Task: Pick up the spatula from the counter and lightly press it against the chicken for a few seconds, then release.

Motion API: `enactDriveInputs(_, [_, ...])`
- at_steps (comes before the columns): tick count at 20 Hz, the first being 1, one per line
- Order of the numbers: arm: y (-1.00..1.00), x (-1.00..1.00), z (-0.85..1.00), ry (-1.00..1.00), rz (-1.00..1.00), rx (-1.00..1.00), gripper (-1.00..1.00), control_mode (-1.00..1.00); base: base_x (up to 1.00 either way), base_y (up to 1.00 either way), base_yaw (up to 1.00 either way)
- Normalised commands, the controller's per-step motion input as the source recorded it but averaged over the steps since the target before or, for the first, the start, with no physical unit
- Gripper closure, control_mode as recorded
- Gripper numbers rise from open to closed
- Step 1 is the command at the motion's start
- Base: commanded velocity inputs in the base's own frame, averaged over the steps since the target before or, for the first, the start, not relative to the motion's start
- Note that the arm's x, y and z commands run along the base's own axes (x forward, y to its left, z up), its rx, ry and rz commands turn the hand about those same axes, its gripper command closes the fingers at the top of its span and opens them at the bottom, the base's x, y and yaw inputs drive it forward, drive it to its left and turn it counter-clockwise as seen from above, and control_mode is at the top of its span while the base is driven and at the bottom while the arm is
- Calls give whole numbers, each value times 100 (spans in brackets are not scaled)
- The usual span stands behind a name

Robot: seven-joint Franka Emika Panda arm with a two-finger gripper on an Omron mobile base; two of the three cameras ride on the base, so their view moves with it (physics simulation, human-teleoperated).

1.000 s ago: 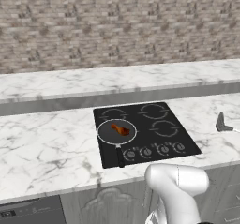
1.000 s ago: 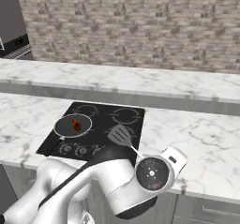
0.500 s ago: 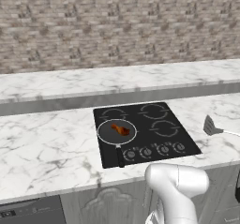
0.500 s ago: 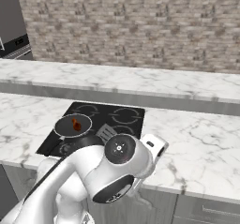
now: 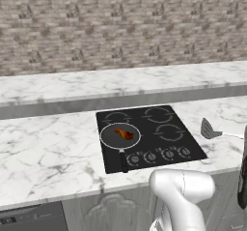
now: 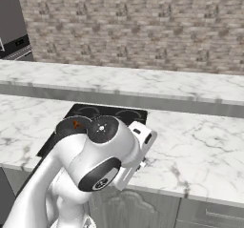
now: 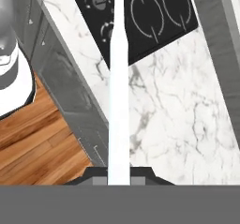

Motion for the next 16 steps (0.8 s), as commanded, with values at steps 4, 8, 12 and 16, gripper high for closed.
enactDriveInputs(4, [32, 0, 24, 0, 0, -9, 100, -100, 0, 0, 0])
enactDriveInputs(8, [22, -2, 25, 0, 0, -8, 100, -100, 0, 0, 0])
enactDriveInputs(12, [31, 0, 29, 0, 0, -7, 100, -100, 0, 0, 0])
enactDriveInputs(16, [40, 2, 21, 6, 2, -5, 100, -100, 0, 0, 0])
